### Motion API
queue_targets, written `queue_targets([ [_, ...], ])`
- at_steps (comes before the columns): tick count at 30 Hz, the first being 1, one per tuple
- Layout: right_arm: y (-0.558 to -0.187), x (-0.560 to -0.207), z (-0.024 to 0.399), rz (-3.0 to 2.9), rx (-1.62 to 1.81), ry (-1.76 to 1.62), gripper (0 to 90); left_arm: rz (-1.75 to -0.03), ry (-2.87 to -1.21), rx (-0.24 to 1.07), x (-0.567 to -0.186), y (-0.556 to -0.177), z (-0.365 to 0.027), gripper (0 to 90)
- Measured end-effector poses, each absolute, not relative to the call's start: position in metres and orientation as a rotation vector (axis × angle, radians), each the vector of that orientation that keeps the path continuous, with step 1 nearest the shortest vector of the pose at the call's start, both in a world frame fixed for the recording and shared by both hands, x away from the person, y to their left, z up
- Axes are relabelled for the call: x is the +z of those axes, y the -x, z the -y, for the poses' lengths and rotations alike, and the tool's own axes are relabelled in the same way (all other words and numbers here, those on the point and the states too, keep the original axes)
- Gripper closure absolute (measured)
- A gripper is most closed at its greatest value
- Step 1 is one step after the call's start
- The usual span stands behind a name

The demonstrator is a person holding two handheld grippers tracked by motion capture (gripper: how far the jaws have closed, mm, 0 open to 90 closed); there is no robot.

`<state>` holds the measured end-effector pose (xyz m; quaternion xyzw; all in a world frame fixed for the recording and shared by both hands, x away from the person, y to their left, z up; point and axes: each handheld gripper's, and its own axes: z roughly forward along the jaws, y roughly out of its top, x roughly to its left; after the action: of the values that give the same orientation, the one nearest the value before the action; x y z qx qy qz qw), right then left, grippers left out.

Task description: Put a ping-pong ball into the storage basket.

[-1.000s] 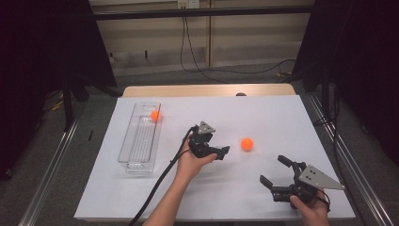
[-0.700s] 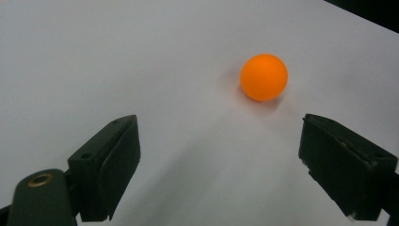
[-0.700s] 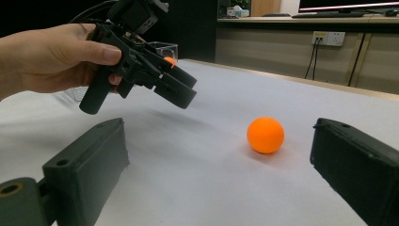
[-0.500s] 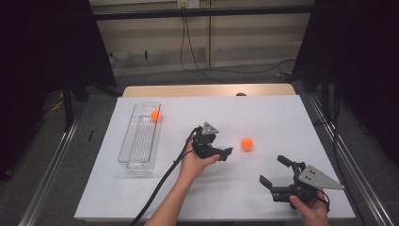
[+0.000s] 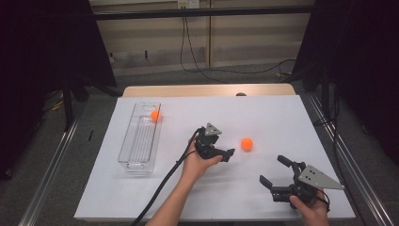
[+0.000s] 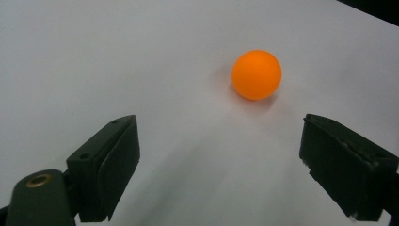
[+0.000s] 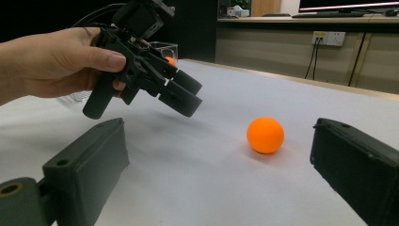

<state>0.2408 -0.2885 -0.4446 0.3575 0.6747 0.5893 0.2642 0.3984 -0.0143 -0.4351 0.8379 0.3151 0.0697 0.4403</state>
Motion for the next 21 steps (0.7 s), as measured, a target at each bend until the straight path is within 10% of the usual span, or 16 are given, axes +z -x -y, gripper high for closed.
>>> queue_targets([
  [21, -0.2411, -0.4447, 0.2884, -1.824, 1.593, -0.97, 4.3, -0.785, -2.078, 0.165, -0.4376, -0.4023, 0.0232, 12.6],
])
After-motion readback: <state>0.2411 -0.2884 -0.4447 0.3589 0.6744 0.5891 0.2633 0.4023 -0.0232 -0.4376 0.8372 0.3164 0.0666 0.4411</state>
